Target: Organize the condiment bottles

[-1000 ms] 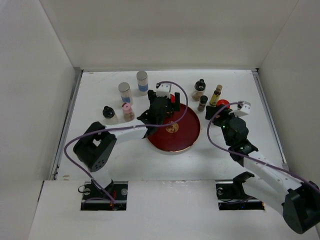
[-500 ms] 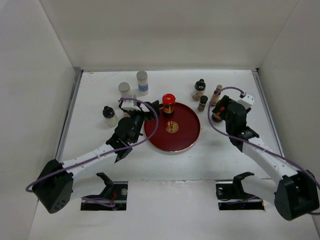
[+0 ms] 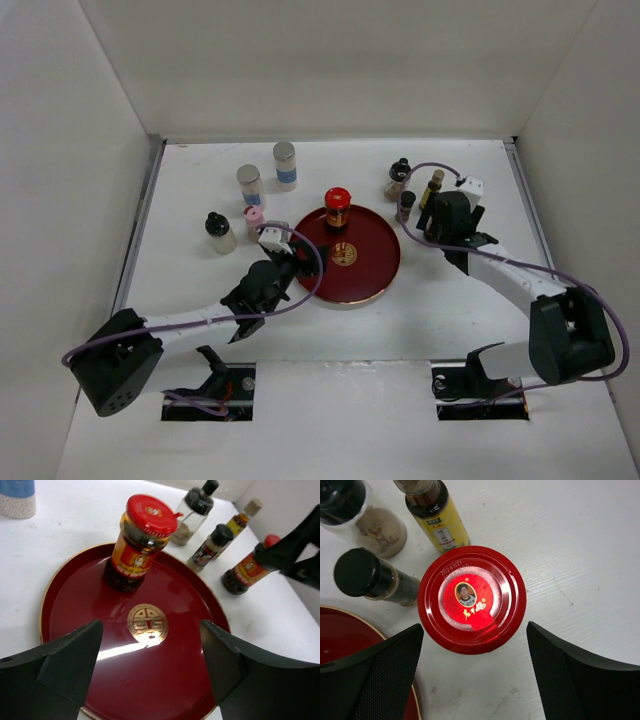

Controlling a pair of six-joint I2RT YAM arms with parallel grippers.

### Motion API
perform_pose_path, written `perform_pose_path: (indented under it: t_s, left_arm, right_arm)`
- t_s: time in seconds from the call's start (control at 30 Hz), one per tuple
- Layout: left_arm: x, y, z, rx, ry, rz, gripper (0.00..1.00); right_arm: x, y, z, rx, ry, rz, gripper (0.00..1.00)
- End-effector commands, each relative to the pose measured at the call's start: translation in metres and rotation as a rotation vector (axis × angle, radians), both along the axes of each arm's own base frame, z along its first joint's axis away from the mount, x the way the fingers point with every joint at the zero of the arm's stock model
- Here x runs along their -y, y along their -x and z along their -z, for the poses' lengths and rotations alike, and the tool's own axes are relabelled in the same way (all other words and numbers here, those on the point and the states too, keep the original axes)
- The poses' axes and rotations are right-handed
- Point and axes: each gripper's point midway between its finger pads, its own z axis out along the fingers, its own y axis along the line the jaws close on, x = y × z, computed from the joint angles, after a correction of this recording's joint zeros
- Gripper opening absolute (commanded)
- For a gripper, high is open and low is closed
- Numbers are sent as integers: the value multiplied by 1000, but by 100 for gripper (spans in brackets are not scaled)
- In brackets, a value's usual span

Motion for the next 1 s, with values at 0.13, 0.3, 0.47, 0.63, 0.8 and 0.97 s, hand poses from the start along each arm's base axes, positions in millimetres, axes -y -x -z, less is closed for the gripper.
perform_pose_path:
  t_s: [0.13, 0.3, 0.47, 0.63, 0.8, 0.97]
  left_arm:
    - [10, 4, -30, 77, 122, 35, 76]
    - [14, 5, -29, 82, 122, 47, 76]
    - [16, 5, -24, 73, 110, 50, 76]
    - [10, 3, -29, 86, 120, 27, 78]
    - [-4, -3, -40, 111, 136, -22, 87]
    - [-18, -7, -50, 130, 151, -66, 93]
  right_arm:
    - [5, -29, -21, 94, 27, 28, 82]
    - [10, -37, -24, 127, 45, 44, 79]
    - [10, -39, -34, 186, 23, 43, 62]
    - [17, -16, -58, 235, 17, 68, 52]
    - [-11, 24, -96, 291, -39, -5, 51]
    - [-54, 40, -122, 313, -99, -142, 50]
